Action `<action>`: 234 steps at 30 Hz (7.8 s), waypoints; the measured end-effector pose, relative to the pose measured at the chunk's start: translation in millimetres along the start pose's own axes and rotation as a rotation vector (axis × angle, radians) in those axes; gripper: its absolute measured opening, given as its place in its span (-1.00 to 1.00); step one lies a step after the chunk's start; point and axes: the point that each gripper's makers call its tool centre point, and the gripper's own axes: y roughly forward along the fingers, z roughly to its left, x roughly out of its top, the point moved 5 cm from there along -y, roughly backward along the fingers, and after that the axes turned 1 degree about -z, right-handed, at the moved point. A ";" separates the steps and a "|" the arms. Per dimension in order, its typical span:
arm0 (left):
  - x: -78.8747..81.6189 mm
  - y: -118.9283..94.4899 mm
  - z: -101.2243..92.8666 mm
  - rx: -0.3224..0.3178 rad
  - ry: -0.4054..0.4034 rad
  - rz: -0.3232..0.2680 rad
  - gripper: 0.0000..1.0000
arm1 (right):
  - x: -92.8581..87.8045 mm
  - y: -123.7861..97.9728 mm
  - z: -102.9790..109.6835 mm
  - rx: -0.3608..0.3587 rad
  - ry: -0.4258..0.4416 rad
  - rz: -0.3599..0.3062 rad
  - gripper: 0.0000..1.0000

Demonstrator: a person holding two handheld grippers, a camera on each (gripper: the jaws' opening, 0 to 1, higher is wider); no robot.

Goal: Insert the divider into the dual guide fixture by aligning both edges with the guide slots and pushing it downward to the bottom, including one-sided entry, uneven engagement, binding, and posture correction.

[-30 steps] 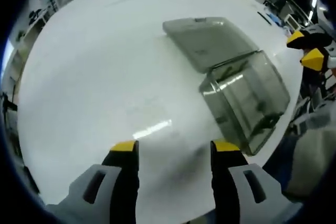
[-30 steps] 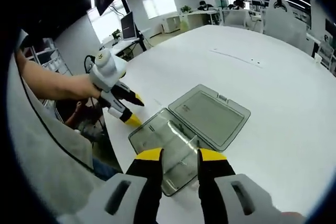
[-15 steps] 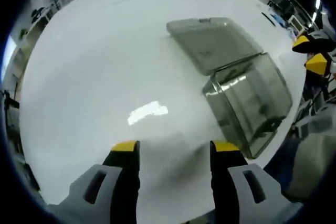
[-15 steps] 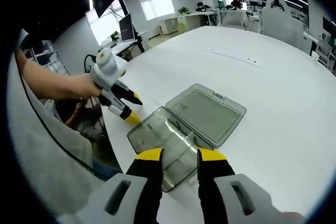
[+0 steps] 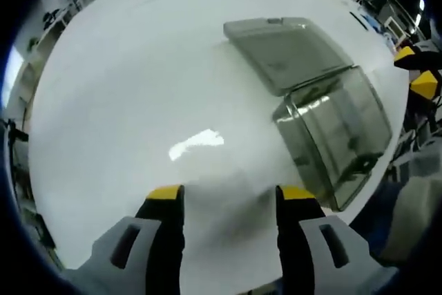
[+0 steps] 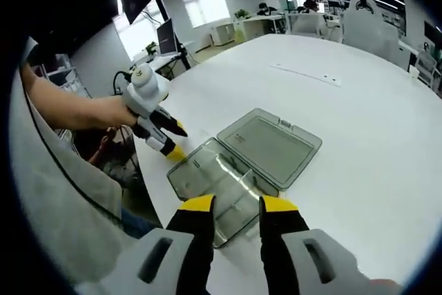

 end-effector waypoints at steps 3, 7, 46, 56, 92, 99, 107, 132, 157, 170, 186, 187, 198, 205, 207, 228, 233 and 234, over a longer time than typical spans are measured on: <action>1.5 1.0 0.8 0.013 0.003 0.000 -0.01 | -0.3 -0.9 -0.9 0.000 0.003 -0.003 -0.58; 4.5 2.1 1.4 0.036 0.006 0.015 -0.05 | -0.3 -1.6 -2.2 0.003 0.012 -0.014 -0.56; 9.3 4.0 9.4 0.065 0.069 0.070 -0.37 | 2.8 6.2 0.4 0.009 0.008 -0.006 -0.57; 9.1 3.9 10.1 0.044 0.130 0.064 -0.38 | 1.4 4.0 0.4 0.002 0.013 -0.006 -0.57; -2.6 -5.0 21.5 -0.019 0.146 0.002 -0.43 | 4.1 -1.6 10.7 -0.005 0.044 -0.016 -0.57; -9.7 -9.2 23.4 -0.033 0.117 -0.010 -0.43 | 5.5 -0.6 13.8 -0.001 0.042 -0.019 -0.57; -7.8 -18.7 19.8 -0.082 0.065 -0.066 -0.43 | 6.4 -2.7 14.2 0.004 0.062 -0.030 -0.57; 36.2 -69.8 -16.5 -0.233 0.018 -0.256 -0.43 | 9.4 -13.7 9.9 0.032 0.158 -0.100 -0.55; 81.8 -125.6 -62.4 -0.428 0.023 -0.435 -0.43 | 41.8 -38.0 7.8 0.146 0.220 -0.255 -0.44; 90.4 -145.5 -82.4 -0.483 0.069 -0.480 -0.43 | 64.1 -50.7 17.2 0.233 0.247 -0.354 -0.38; 97.6 -160.2 -97.1 -0.566 0.071 -0.524 -0.43 | 85.1 -62.6 31.0 0.342 0.259 -0.423 -0.31; 98.2 -160.7 -97.5 -0.574 0.066 -0.529 -0.43 | 85.0 -62.5 31.7 0.345 0.260 -0.422 -0.31; 97.6 -158.2 -102.3 -0.622 0.059 -0.545 -0.43 | 81.1 -61.3 33.6 0.355 0.271 -0.414 -0.29; 98.6 -156.1 -104.3 -0.675 0.033 -0.553 -0.43 | 79.8 -59.3 33.8 0.380 0.296 -0.421 -0.26; 98.9 -156.0 -105.7 -0.686 0.036 -0.555 -0.43 | 80.8 -60.0 33.5 0.387 0.303 -0.426 -0.26; 99.3 -158.8 -126.5 -0.916 -0.003 -0.568 -0.43 | 91.3 -61.2 43.2 0.490 0.332 -0.448 -0.18; 100.8 -160.8 -126.7 -0.932 0.000 -0.575 -0.43 | 93.5 -61.0 45.2 0.512 0.336 -0.452 -0.18; 101.1 -160.9 -126.5 -0.935 -0.002 -0.574 -0.43 | 93.8 -60.8 45.5 0.512 0.334 -0.450 -0.18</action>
